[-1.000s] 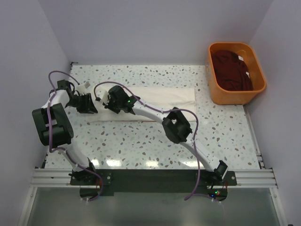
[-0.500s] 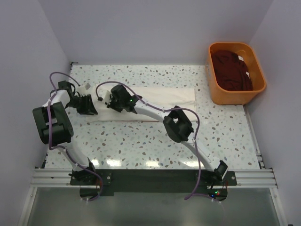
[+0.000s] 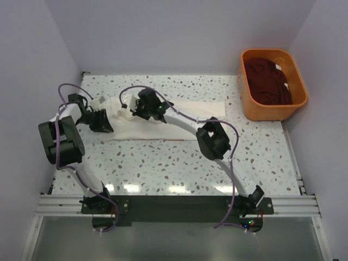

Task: Fold and stack the t-shirts
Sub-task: Fold the tshirt

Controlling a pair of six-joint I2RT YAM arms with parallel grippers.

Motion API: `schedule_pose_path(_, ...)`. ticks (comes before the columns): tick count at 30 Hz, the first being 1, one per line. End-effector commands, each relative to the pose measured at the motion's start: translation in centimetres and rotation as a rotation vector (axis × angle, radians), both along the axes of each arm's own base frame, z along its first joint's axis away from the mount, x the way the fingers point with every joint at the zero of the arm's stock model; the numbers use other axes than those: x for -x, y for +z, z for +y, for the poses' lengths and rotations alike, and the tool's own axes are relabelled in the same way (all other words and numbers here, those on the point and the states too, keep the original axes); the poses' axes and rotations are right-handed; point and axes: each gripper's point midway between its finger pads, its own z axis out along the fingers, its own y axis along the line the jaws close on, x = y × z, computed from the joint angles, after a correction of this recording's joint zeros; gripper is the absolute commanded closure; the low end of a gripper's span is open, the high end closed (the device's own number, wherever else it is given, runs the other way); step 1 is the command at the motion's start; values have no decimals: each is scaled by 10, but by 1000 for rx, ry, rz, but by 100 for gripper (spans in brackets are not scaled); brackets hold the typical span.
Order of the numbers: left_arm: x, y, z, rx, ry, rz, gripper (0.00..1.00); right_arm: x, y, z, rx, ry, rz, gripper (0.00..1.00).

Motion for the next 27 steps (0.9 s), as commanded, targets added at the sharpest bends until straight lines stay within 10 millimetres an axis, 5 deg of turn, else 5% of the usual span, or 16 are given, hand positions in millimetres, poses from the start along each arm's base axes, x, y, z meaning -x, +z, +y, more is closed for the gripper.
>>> schedule_pose_path(1,-38,39,9,-21,-25,-202,63,-10,37,-2,-37,31,-79,100)
schedule_pose_path(7,-72,53,17,-102,-85,-338,58,-26,32,-16,-30,-6,-79,100)
schedule_pose_path(12,-96,60,1,-206,-227,-454,53,-27,24,-22,-21,1,-61,100)
schedule_pose_path(17,-102,56,-26,-293,-403,-516,51,-25,16,-28,0,12,-51,100)
schedule_pose_path(27,-105,38,-32,-334,-465,-499,55,-28,-6,-49,68,12,-11,100)
